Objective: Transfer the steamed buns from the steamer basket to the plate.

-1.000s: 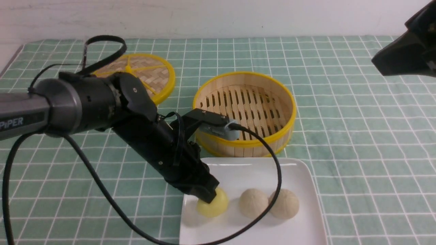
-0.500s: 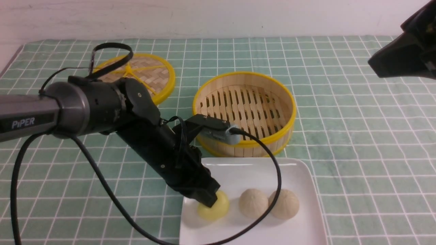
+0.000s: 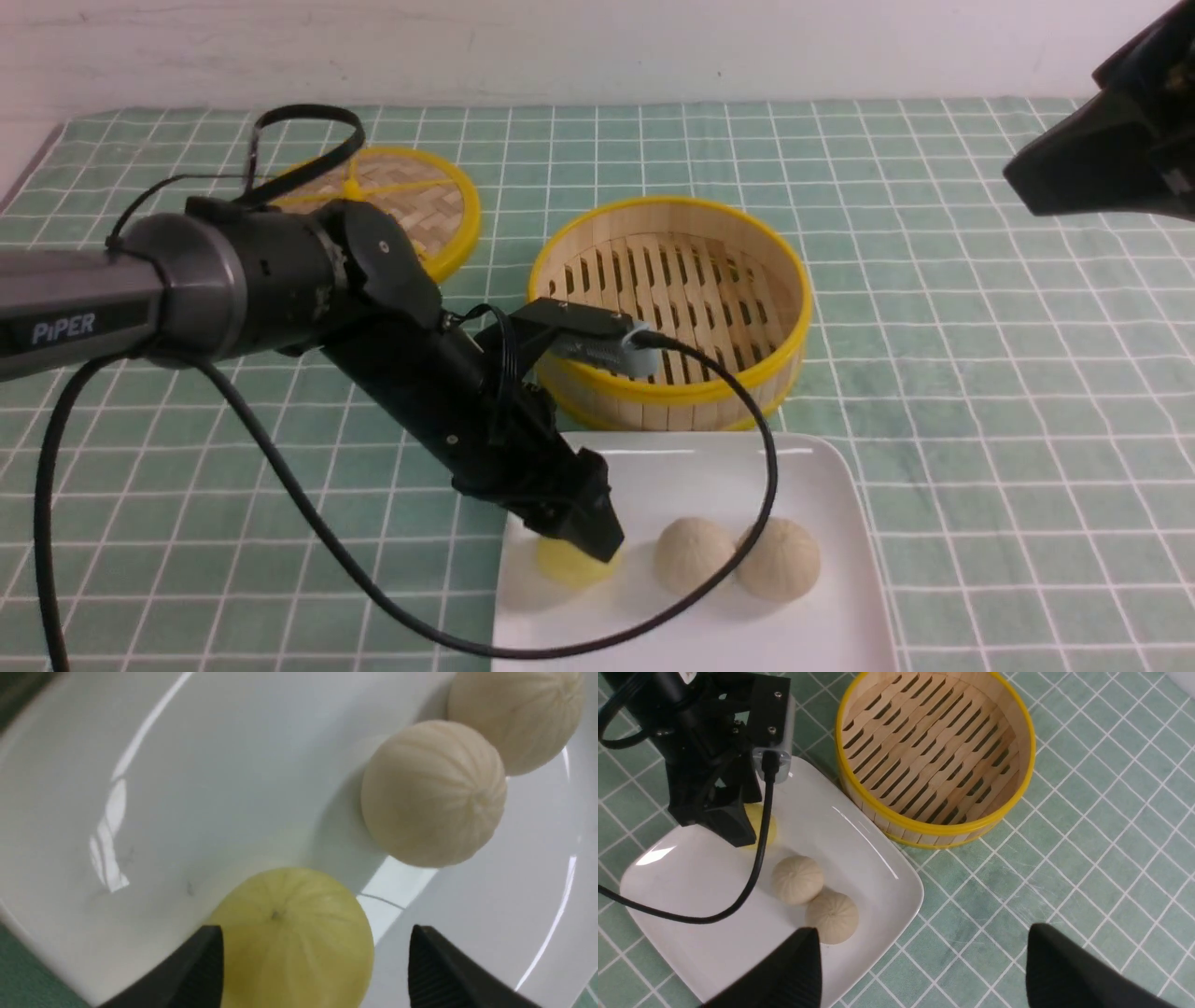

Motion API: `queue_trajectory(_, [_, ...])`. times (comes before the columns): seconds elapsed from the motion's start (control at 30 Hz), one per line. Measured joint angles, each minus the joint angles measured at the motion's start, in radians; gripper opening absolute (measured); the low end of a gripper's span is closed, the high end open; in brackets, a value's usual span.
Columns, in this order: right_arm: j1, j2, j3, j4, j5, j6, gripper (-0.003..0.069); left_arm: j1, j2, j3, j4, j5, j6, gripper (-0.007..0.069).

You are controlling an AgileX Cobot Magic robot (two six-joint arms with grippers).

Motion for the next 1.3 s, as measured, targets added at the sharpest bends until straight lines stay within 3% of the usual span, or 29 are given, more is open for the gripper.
queue_trajectory(0.27, [0.000,0.000,0.000,0.002,0.000,0.000,0.0568,0.000,-0.118,-0.134,0.004,-0.018,-0.019,0.0535])
queue_trajectory(0.47, [0.000,0.000,0.000,0.002,0.000,0.000,0.0568,0.000,-0.285,-0.192,0.108,-0.065,-0.099,0.0500])
queue_trajectory(0.63, [0.000,0.000,0.000,0.002,0.000,0.000,0.0568,0.000,-0.428,-0.194,0.347,-0.062,-0.272,0.0468])
queue_trajectory(0.7, [0.000,0.000,0.000,0.002,0.000,0.000,0.0568,0.000,-0.505,-0.194,0.500,-0.045,-0.420,0.0461])
queue_trajectory(0.73, [0.000,0.000,0.000,0.002,0.000,0.000,0.0568,0.000,-0.516,-0.194,0.524,-0.043,-0.430,0.0461])
queue_trajectory(0.87, [0.000,0.000,0.000,0.002,0.000,0.000,0.0568,0.000,-0.636,-0.194,0.752,-0.023,-0.657,0.0460])
queue_trajectory(1.07, [0.000,0.000,0.000,0.001,0.000,0.000,0.0568,0.000,-0.758,-0.195,0.908,0.014,-0.842,0.0459])
queue_trajectory(1.3, [0.000,0.000,0.000,-0.054,-0.028,0.000,0.0568,0.000,-0.853,-0.195,0.944,0.093,-0.867,0.0456])
